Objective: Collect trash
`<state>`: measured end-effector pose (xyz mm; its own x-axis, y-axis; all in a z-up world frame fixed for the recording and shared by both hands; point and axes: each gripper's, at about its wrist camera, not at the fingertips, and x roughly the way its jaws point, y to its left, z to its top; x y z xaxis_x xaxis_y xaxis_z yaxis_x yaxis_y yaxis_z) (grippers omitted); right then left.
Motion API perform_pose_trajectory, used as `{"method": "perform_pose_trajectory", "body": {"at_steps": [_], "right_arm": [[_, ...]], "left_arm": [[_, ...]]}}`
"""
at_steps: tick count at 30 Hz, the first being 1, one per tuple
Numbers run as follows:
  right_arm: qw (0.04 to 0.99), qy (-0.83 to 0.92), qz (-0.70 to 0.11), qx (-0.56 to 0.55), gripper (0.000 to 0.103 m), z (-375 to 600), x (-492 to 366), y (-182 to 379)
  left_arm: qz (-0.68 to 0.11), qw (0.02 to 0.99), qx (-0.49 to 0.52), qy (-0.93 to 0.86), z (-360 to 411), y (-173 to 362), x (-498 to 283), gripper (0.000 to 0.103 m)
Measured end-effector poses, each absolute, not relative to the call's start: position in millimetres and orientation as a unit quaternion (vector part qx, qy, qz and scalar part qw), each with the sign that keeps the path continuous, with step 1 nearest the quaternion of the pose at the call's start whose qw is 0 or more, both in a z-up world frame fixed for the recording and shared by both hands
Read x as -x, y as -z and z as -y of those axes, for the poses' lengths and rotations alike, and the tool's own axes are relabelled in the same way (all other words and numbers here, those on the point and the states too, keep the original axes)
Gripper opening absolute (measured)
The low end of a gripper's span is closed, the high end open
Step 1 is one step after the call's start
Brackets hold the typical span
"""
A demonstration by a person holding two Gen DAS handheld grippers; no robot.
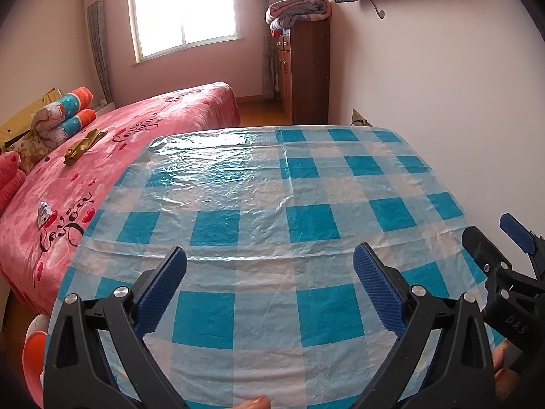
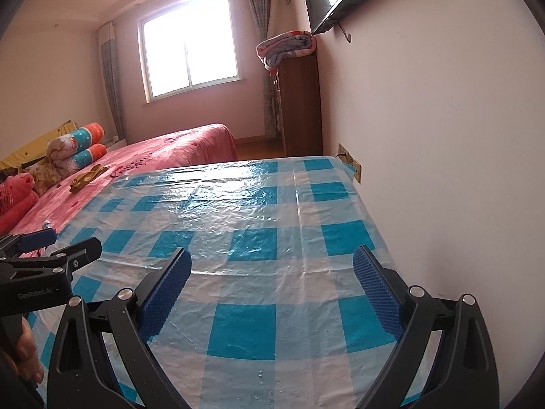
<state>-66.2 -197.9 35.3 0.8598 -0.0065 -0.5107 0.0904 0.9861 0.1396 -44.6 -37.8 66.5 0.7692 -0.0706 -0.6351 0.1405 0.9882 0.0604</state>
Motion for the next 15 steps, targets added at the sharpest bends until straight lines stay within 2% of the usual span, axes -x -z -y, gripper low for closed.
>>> {"method": "perform_pose_trajectory", "body": {"at_steps": [15], "right_arm": [[0.960, 0.023, -0.268, -0.077, 0.095, 197.4, 64.0, -32.5]], "left_arm": [[-0.329, 0.941, -0.057, 0.053, 38.2, -64.4, 46.6, 0.099]]}}
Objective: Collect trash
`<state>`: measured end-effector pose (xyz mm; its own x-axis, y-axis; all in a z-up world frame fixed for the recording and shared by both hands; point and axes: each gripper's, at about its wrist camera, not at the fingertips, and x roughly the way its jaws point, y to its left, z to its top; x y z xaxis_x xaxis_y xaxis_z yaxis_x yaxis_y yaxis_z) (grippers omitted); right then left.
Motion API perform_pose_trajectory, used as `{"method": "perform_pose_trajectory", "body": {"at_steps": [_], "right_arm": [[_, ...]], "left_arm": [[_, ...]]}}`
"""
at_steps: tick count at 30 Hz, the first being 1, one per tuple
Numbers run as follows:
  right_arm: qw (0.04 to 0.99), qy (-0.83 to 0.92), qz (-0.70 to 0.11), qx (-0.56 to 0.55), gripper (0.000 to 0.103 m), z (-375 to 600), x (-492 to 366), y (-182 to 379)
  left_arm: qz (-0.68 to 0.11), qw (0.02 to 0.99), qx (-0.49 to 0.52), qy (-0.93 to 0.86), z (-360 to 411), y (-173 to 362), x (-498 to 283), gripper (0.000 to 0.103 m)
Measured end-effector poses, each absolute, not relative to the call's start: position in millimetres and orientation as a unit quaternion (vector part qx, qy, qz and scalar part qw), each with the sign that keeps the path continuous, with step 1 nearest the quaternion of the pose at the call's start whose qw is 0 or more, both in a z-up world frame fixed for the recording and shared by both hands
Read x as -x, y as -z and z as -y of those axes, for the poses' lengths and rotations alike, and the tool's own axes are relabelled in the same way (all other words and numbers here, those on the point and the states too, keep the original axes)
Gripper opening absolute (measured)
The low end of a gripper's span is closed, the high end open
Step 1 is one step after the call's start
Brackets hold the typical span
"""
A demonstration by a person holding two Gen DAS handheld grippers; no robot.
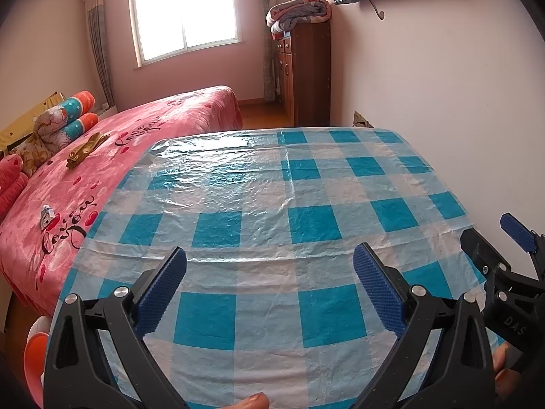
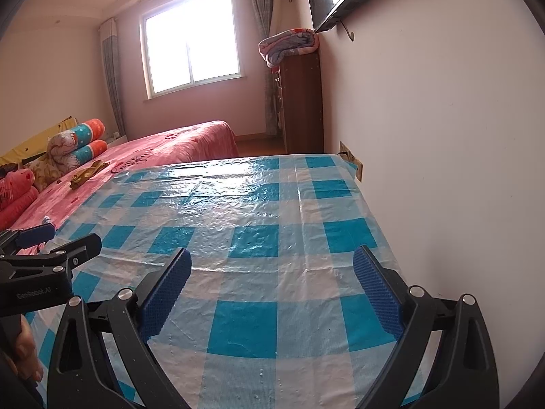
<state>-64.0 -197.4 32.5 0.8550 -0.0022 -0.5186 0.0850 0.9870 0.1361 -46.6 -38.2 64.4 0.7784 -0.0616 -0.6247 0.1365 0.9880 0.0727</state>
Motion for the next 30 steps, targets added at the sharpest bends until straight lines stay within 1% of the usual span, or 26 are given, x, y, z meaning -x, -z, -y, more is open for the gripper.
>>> {"method": "perform_pose_trajectory", "body": {"at_steps": [16, 20, 30], "right_arm": [[0.957, 0.017, -0.279, -0.078, 0.095, 197, 59, -30], [0.954, 0.017, -0.289, -0.083, 0.095, 199, 55, -26], [0.923, 0.012, -0.373, -0.093, 0.095, 199, 26, -3]], "left_arm": [[-0.339, 0.938, -0.046, 0.054, 39, -60, 39, 0.099], [-0.362, 0.930, -0.032, 0.055, 37, -50, 29, 0.099], [-0.426, 0.904, -0.028, 0.036, 43, -13, 9, 0.099]]}}
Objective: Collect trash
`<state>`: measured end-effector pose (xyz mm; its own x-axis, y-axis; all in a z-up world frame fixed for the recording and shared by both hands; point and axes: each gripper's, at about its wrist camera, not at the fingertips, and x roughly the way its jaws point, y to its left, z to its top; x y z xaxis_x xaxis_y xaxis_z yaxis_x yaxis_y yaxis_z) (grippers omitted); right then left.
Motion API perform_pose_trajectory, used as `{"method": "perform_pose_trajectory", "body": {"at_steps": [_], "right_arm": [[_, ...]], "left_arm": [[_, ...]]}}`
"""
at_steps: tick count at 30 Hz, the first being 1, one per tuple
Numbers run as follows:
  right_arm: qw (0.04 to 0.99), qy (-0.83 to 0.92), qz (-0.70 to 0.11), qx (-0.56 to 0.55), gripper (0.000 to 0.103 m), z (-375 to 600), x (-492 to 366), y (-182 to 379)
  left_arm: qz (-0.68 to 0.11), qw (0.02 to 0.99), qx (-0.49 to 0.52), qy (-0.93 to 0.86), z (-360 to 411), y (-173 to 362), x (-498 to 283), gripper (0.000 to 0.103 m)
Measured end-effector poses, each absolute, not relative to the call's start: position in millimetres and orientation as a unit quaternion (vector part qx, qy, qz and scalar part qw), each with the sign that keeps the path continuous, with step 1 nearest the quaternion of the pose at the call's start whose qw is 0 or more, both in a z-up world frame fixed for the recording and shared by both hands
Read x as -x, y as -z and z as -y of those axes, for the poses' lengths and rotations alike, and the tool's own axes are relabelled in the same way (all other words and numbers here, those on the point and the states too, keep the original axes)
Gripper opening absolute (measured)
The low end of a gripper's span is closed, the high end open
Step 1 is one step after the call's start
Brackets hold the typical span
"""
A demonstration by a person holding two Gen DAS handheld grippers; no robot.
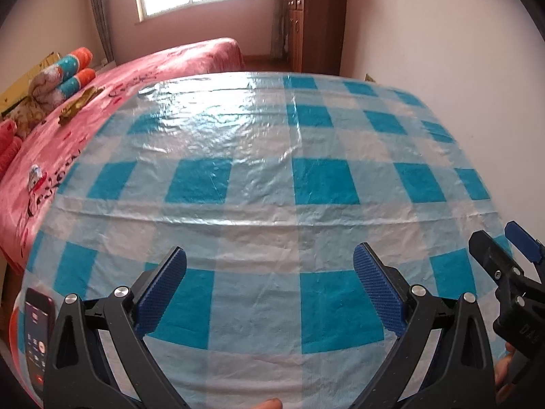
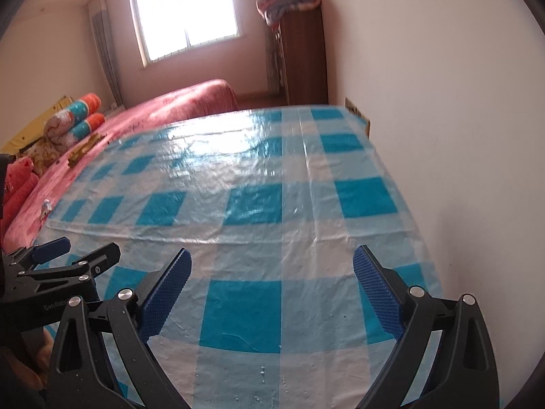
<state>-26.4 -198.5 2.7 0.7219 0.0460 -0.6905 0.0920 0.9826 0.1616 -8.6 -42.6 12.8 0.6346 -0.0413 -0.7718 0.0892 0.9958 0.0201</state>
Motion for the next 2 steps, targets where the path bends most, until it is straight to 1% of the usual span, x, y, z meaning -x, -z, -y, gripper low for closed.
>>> {"method": "perform_pose_trajectory", "body": {"at_steps": [2], "right_arm": [[0.917, 0.016, -0.388, -0.091, 0.095, 197.5, 21.2, 1.4]], "left_arm": [[-0.435, 0.899, -0.033, 0.032, 43.9, -7.6, 5.1, 0.099]]}}
